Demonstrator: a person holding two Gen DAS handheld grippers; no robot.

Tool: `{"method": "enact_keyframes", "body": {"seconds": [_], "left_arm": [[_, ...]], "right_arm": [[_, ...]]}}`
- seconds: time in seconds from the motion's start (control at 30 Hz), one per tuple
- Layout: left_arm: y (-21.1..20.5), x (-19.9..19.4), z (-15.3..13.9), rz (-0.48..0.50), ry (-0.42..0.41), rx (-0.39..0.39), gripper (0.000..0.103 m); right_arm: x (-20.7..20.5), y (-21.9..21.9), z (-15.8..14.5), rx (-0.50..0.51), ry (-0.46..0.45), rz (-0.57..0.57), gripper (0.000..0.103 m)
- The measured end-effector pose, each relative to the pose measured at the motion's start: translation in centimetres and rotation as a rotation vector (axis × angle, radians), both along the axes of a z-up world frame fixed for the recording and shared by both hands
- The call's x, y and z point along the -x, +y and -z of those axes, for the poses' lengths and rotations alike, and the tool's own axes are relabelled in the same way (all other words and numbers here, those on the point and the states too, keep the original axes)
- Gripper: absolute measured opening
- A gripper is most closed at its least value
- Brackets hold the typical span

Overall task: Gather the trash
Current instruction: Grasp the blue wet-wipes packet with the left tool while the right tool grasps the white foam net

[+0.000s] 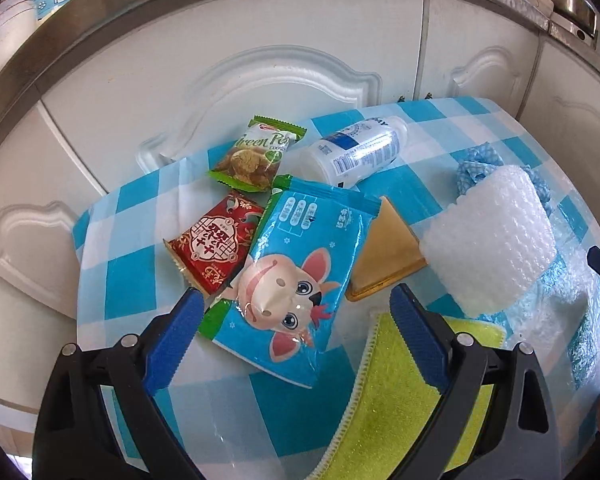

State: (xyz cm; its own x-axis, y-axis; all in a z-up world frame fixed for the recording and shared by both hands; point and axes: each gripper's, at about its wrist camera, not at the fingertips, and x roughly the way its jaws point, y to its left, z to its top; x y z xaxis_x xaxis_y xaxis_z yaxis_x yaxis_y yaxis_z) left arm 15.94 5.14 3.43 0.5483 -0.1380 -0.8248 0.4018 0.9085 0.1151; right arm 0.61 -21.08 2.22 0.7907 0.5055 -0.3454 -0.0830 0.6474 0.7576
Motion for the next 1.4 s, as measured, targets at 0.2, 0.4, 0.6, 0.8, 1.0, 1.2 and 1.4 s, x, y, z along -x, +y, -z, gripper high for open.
{"method": "enact_keyframes", "body": {"seconds": [0.2, 0.4, 0.6, 0.8, 1.0, 1.2, 1.4], "left_arm": [[-0.3, -1.7, 0.9, 0.014, 0.024, -0.027, 0.094], [-0.5, -2.0, 1.2, 0.025, 0.024, 0.038, 0.072], [-0.6, -1.0, 1.5, 0.005, 0.019, 0.061, 0.053], [-1.3, 1.6, 1.3, 0.013, 0.026, 0.079, 0.049], [-2.5, 5.5, 1.3, 0.032, 0.034, 0.107, 0.049], [-3.1, 9.0, 1.3, 0.023, 0.065, 0.17, 0.049], [-3.3, 11.7, 1.3, -0.007, 0.089, 0.238, 0.049]], "right_arm": [[-0.1, 0.3, 0.1, 0.005, 0.001, -0.01, 0.094], [-0.2, 0.3, 0.2, 0.005, 0.006, -0.014, 0.094], [-0.1, 0.6, 0.2, 0.015, 0.007, -0.021, 0.094], [-0.3, 0.7, 0.2, 0.024, 0.008, -0.027, 0.094], [-0.6, 1.3, 0.2, 0.044, 0.012, -0.053, 0.093], [-0.9, 2.0, 0.1, 0.08, 0.02, -0.069, 0.093], [-1.6, 2.8, 0.1, 0.112, 0.033, -0.098, 0.093]]}}
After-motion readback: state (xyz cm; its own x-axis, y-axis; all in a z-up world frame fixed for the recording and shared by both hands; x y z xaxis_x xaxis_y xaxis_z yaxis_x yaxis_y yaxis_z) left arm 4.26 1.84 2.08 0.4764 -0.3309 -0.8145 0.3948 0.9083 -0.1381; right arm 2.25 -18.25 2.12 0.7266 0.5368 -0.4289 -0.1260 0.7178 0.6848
